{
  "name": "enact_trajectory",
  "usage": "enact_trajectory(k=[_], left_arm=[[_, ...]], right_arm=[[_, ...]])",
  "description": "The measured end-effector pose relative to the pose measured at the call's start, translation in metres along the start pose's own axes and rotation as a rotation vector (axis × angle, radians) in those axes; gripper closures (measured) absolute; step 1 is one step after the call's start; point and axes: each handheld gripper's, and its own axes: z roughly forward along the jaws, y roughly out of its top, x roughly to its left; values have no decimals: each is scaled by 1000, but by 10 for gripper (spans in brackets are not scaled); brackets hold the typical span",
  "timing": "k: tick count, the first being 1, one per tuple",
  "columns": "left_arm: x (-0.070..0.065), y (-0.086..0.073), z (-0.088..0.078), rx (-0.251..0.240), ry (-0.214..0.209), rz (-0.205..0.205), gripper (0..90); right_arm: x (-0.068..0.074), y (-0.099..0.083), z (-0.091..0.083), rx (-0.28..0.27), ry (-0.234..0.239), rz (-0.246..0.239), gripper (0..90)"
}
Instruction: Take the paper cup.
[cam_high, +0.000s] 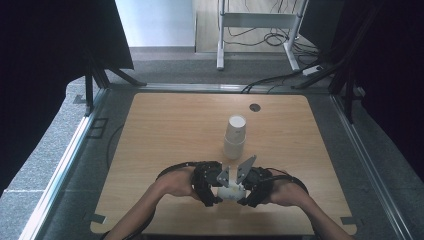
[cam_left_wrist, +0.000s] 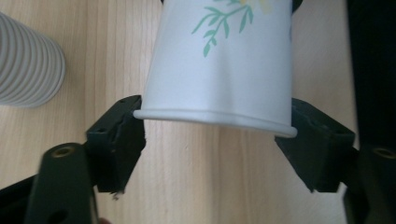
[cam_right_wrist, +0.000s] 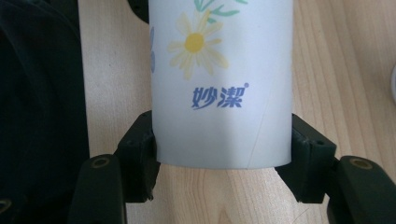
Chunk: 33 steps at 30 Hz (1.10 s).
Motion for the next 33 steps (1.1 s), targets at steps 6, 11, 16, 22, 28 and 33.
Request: enact_trajectory(k=[6,11,16,22,28,33], left_arm=[[1,-7,-12,-114,-35,-28,168],[-1,-12,-15,-170,-35,-10,146],[-5,-15,-14,-220,-40,15,139],[-9,-20,-13,-277,-45,16,140],[-11,-25,-11,-338,-35,-5,143],[-12,-27,-9,-382,-37,-25,148]], right_arm=[[-1,-7,-7,-72,-3,-15,370],[3,-14,-11,-143,-5,-30,370],[7,-22,-14,-224,-14,-56,370],[11,-31,-9,-292,-17,-65,370],[14,-41,1,-350,-22,-52,370],[16,-46,6,-406,-28,-39,370]])
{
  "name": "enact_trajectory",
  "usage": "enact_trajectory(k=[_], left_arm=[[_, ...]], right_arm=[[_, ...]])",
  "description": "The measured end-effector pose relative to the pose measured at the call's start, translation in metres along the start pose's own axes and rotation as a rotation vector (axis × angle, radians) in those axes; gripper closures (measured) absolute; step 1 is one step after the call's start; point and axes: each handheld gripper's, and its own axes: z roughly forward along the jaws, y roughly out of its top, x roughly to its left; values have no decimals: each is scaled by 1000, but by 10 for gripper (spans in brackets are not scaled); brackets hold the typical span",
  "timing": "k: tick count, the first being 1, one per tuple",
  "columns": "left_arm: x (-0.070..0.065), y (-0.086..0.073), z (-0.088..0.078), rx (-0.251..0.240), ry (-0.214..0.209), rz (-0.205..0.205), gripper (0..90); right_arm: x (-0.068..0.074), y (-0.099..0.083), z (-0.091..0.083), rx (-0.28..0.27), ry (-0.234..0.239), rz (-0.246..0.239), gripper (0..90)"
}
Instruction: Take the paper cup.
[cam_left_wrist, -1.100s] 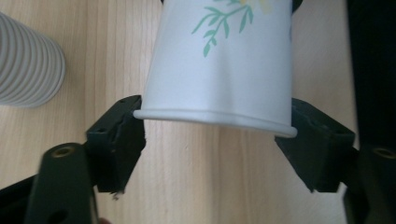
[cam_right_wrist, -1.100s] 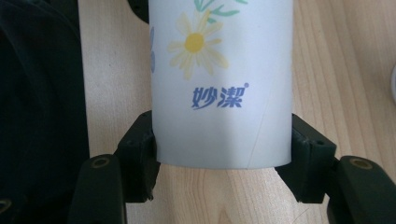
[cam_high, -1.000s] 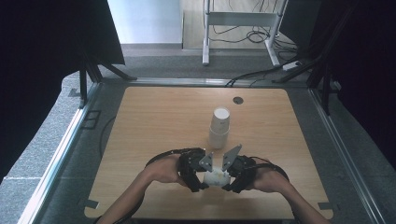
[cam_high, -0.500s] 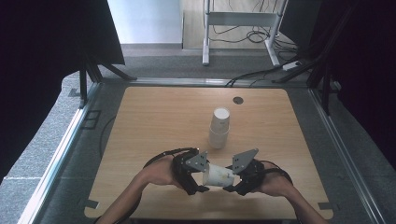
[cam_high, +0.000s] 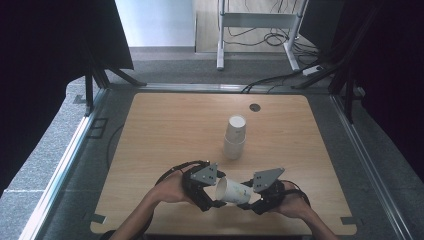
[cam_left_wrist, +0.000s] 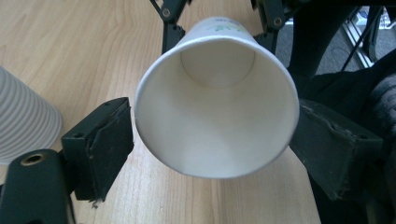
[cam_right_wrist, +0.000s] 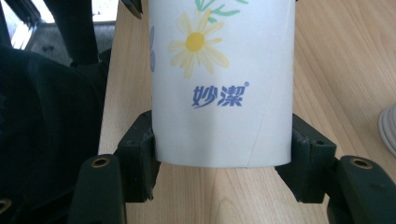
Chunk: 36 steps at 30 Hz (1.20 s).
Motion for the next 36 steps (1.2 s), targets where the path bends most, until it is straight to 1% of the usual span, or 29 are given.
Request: enact_trajectory(k=[4,10,14,16,18,23,31,32,33,34,36], left_arm=[[-1,-1,0,-40,-7,-11,156],[0,0,1,-53,-10,-12,170],[-1,-1,1,-64,-14,-12,197],[0,-2,1,-57,-7,-2,220],[0,-2,1,-63,-4,-7,243],[-1,-3,0,-63,3,5,291],[-2,-3,-1,-65,7,21,346],[-2,-3,-1,-67,7,17,350],[-2,-2,-2,-61,6,27,354],[-2,-2,-2,-64,6,24,357],[-2,0,-2,-62,4,26,362]], right_arm=[[2,-5,3,-42,-8,9,371],[4,-11,6,-88,-15,12,370],[4,-13,7,-106,-15,14,370],[4,-14,8,-109,-16,13,370],[5,-15,9,-110,-16,13,370],[4,-15,9,-109,-16,12,371],[4,-13,10,-86,-17,8,369],[4,-13,11,-80,-17,6,368],[4,-12,11,-75,-17,6,365],[3,-12,12,-72,-14,6,363],[3,-11,12,-70,-17,11,328]])
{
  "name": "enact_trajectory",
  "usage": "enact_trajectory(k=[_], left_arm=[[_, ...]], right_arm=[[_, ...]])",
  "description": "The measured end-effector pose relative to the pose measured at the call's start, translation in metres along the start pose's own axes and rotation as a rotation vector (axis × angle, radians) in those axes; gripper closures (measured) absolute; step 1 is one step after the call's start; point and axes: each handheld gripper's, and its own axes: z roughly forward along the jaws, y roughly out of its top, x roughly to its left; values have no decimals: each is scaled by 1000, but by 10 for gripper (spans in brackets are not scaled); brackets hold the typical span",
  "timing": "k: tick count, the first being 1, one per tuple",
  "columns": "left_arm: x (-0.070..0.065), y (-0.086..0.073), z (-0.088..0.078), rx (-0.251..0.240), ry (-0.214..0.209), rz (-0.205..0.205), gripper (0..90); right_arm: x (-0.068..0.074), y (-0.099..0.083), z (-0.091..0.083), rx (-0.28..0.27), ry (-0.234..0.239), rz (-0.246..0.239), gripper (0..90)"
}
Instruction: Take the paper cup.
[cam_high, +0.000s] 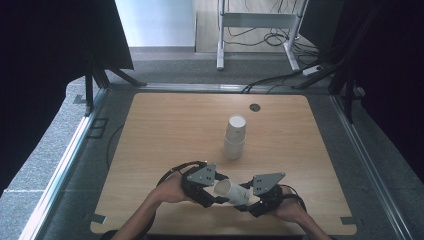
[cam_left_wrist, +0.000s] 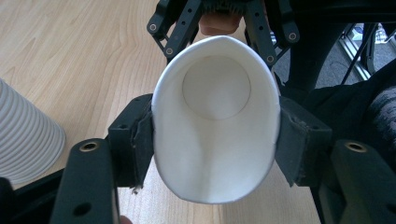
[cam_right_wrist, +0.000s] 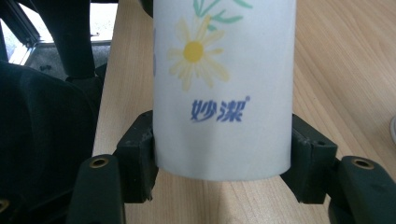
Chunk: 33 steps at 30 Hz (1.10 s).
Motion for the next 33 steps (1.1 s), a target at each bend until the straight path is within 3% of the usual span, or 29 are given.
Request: enact_trajectory(k=[7,12,22,27,33], left_arm=[[1,9,-4,54,6,21,364],[3,19,-2,140,14,52,363],[5,38,8,321,30,94,360],[5,44,14,378,37,107,358],[6,47,18,401,36,112,357]], right_arm=[[-2,6,-3,56,-3,10,238],[-6,16,-4,162,-4,22,195],[-8,36,8,356,-21,-14,212],[-8,41,18,418,-16,-35,235],[-9,43,25,450,-17,-39,287]])
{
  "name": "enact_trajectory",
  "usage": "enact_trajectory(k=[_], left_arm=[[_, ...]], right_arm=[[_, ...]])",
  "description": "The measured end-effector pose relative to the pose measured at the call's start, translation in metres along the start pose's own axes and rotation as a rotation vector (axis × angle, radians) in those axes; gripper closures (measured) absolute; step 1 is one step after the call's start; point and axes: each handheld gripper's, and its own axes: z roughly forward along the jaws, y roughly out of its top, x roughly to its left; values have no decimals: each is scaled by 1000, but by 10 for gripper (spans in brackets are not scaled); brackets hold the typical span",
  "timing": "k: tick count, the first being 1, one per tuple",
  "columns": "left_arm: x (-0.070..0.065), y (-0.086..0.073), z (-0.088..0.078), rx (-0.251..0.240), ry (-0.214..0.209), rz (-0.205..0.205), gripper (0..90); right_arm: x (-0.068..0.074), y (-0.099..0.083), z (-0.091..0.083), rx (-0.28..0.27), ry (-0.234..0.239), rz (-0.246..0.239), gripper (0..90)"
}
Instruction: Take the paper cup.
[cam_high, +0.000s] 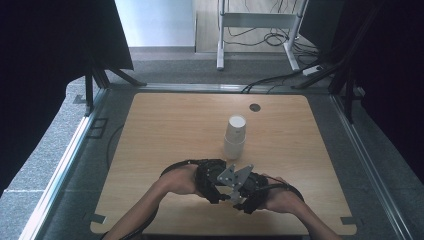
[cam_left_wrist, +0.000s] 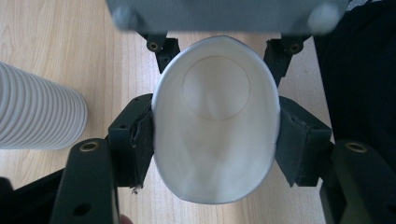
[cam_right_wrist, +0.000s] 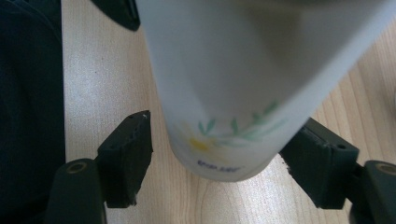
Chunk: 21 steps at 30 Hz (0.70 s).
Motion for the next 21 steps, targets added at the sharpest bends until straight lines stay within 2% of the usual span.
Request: enact_trajectory(k=[6,12,15,17,21], left_arm=[[0,3,2,15,-5,2,353],[1,3,3,7,-8,-9,319],[2,1,0,-27,-8,-36,264],[3,-2,-3,-82,-18,-70,223],[5,-6,-9,-161,-28,-99,170]], right_arm=[[-1,1,0,8,0,9,365],[0,-2,2,-8,-8,16,373],[0,-6,0,-48,-7,29,373],[0,-9,-3,-83,-6,52,373],[0,-16,-5,-166,5,91,373]])
